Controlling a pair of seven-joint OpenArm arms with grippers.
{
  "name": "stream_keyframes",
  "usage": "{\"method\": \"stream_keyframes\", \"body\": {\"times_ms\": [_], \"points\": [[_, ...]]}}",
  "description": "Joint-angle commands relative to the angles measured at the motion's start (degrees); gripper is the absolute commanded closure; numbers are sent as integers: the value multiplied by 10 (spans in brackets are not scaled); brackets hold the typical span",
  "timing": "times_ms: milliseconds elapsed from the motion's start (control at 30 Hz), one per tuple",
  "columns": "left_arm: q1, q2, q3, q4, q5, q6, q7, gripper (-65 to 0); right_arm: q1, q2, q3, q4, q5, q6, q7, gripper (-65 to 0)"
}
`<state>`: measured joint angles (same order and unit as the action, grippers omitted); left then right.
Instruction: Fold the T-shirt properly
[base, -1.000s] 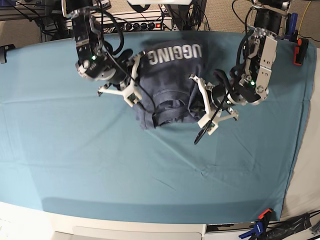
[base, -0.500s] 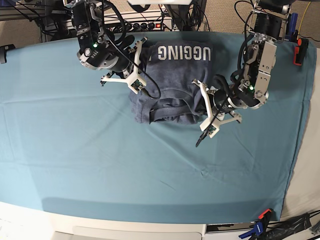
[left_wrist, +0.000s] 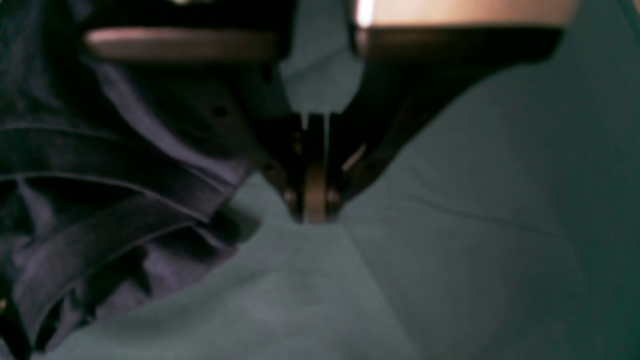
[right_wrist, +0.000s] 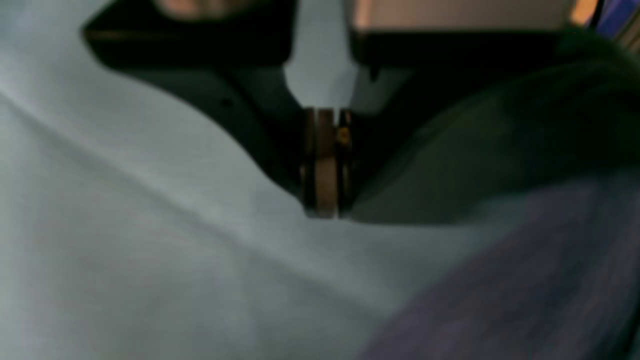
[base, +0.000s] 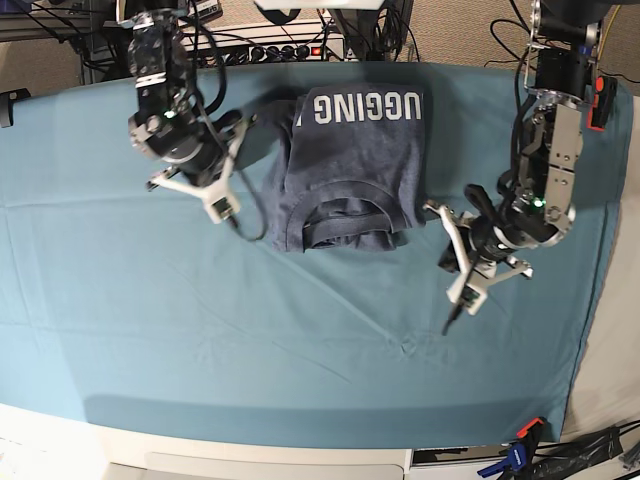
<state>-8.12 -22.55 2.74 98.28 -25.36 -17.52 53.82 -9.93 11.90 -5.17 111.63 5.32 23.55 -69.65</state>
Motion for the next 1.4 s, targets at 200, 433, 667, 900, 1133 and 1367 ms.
{"method": "stream_keyframes", "body": {"times_ms": [200, 433, 667, 900, 1133, 1367], "points": [[-1, -6, -27, 9, -38, -3, 16, 0, -4, 3, 38, 79, 2, -5, 20, 0], [2, -38, -59, 20, -38, -7, 24, 0, -61, 3, 68, 146, -38, -6, 20, 0], [71, -93, -131, 60, -56, -10, 40, 0, -146, 3, 131, 231, -38, -7, 21, 0], [254, -125, -221, 136, -73, -18, 47, 0, -280, 4, 206, 234, -36, -7, 22, 0], [427, -125, -313, 254, -73, -18, 49, 0, -386, 14, 268, 234, -36, -7, 9, 0], [585, -88, -354, 303, -93, -18, 58, 0, -472, 37, 285, 234, -31, -7, 4, 0]]}}
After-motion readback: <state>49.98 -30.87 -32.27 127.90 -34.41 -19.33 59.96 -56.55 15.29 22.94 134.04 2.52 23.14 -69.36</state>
